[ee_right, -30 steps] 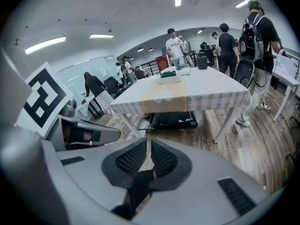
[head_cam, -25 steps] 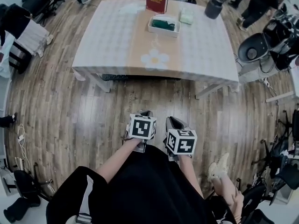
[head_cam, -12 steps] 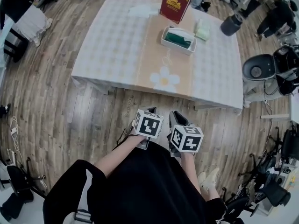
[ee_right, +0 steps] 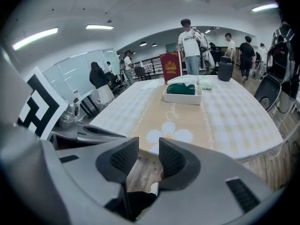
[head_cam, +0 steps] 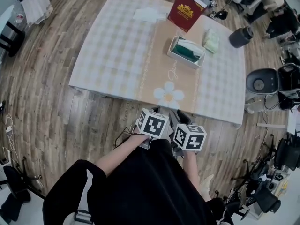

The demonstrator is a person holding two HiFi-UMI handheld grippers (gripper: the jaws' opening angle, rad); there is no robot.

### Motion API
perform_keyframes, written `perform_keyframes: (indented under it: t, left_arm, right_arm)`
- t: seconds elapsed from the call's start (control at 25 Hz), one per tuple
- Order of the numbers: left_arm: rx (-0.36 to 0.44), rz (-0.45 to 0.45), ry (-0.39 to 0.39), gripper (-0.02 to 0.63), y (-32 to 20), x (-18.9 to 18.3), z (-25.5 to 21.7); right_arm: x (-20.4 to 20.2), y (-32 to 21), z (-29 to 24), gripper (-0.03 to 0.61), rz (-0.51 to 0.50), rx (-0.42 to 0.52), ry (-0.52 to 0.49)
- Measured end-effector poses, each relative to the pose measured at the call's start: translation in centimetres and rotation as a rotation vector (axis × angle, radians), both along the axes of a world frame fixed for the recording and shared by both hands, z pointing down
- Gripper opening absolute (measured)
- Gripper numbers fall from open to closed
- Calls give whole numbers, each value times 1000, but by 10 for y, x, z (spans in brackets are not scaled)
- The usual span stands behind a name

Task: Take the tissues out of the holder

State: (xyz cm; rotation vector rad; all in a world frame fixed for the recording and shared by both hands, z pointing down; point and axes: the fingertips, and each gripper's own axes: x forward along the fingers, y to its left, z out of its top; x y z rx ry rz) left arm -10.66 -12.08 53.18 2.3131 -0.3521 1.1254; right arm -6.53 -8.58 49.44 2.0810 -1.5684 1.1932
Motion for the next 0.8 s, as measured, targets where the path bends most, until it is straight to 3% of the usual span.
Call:
perform_keyframes:
  t: [0.28, 0.8]
  left_arm:
    - [-2, -5, 9, 1, -29, 38, 1]
    - [-7, -170, 5, 1, -88, 124, 4]
  right_arm:
    - [45, -29, 2, 144, -65, -18, 63]
    - [170, -109, 7, 266, -383, -91, 215]
